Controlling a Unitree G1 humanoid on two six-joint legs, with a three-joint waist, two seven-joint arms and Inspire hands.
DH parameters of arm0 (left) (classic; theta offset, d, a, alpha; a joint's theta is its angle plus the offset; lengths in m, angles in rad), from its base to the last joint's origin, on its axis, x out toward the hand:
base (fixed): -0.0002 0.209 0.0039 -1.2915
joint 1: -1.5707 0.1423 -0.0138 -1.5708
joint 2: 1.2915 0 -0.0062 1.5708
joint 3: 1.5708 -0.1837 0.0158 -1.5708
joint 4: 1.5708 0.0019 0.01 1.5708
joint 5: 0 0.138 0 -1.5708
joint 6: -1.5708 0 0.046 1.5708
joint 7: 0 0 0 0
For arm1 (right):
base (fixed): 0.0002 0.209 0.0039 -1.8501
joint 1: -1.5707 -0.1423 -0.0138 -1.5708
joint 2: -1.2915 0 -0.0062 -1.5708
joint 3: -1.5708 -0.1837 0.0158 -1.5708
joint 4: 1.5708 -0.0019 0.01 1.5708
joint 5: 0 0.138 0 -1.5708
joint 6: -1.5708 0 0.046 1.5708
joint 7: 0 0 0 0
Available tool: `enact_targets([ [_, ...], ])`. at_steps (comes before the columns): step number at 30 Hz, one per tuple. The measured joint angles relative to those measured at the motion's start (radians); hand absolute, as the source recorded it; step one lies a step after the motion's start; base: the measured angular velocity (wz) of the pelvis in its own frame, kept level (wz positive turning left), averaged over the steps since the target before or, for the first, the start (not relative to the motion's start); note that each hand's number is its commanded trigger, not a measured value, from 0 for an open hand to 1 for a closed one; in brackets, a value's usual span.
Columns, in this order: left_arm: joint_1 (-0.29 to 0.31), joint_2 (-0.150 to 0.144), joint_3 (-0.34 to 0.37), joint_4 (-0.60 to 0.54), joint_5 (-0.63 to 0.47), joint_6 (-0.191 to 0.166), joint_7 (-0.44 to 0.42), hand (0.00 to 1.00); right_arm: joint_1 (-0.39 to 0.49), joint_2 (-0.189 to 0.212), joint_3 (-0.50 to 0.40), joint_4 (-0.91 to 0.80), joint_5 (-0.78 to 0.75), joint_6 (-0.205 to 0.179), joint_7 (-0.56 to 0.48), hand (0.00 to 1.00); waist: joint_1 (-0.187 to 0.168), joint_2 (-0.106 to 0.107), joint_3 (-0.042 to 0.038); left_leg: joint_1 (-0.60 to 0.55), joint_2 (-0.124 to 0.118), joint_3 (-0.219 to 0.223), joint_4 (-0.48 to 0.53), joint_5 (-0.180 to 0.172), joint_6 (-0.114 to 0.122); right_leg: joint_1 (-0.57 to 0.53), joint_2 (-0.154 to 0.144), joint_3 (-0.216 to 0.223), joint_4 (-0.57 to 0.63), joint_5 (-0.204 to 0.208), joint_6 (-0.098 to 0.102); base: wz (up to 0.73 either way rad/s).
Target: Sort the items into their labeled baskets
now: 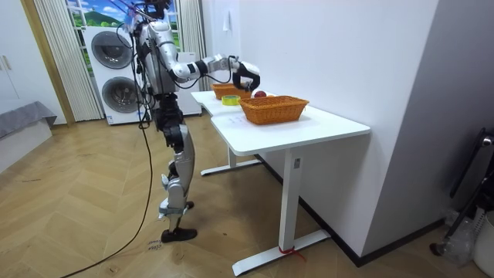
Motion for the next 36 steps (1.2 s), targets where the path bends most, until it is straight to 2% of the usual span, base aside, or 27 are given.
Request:
enact_targets([
  [2, 0.001, -0.001, 0.015, 0.0, 0.0, 0.0, -0.003, 0.0, 0.0, 0.0, -0.011, 0.0, 0.003, 0.0, -0.002, 1.0, 0.001, -0.001, -0.0011, 0.0, 0.0, 0.002, 0.0, 0.0, 0.0, 0.0, 0.0, 0.001, 0.0, 0.0, 0.0, 0.0],
  [9, 0.014, -0.01, 0.022, -0.008, 0.003, 0.003, -0.013, 0.0, 0.0, -0.008, -0.067, 0.0, 0.055, 0.0, -0.028, 1.0, -0.003, 0.012, 0.007, -0.008, 0.0, 0.0, -0.004, 0.003, 0.0, -0.002, 0.0, -0.001, 0.001, 0.0, 0.0, 0.0],
  [15, 0.019, -0.019, 0.032, -0.029, 0.008, 0.004, -0.016, 0.0, -0.022, -0.025, -0.112, 0.002, 0.092, -0.001, -0.075, 1.0, -0.004, 0.01, 0.0034, -0.014, -0.001, -0.003, -0.002, 0.004, 0.001, -0.014, -0.001, 0.0, 0.002, 0.0, 0.0, 0.0],
  [23, 0.059, -0.028, 0.045, -0.063, 0.007, 0.004, -0.014, 0.0, -0.048, -0.052, -0.158, 0.03, 0.15, -0.003, -0.164, 1.0, -0.03, 0.009, 0.004, -0.012, -0.002, -0.004, -0.001, 0.005, 0.002, -0.011, -0.003, 0.004, 0.002, 0.0, 0.0, 0.02],
  [25, 0.063, -0.028, 0.048, -0.066, 0.007, 0.004, -0.014, 0.0, -0.05, -0.054, -0.175, 0.064, 0.17, -0.02, -0.193, 1.0, -0.033, 0.009, 0.0074, -0.002, -0.002, -0.004, -0.001, 0.005, 0.002, -0.001, -0.003, 0.004, 0.0, 0.0, 0.0, 0.0],
  [31, 0.077, -0.029, 0.052, -0.072, 0.008, 0.01, -0.016, 0.0, -0.05, -0.054, -0.181, 0.146, 0.173, -0.02, -0.227, 1.0, -0.048, 0.014, 0.0106, 0.001, -0.002, -0.003, -0.001, 0.005, 0.002, 0.007, -0.001, 0.006, 0.001, 0.0, 0.0, -0.01],
  [36, 0.09, -0.028, 0.07, -0.07, 0.008, 0.019, -0.017, 0.0, -0.051, -0.086, -0.196, 0.237, 0.23, -0.016, -0.273, 1.0, -0.05, 0.008, 0.0054, -0.006, -0.002, -0.001, 0.001, 0.006, 0.001, -0.001, -0.001, 0.015, 0.002, 0.0, 0.0, -0.01],
])
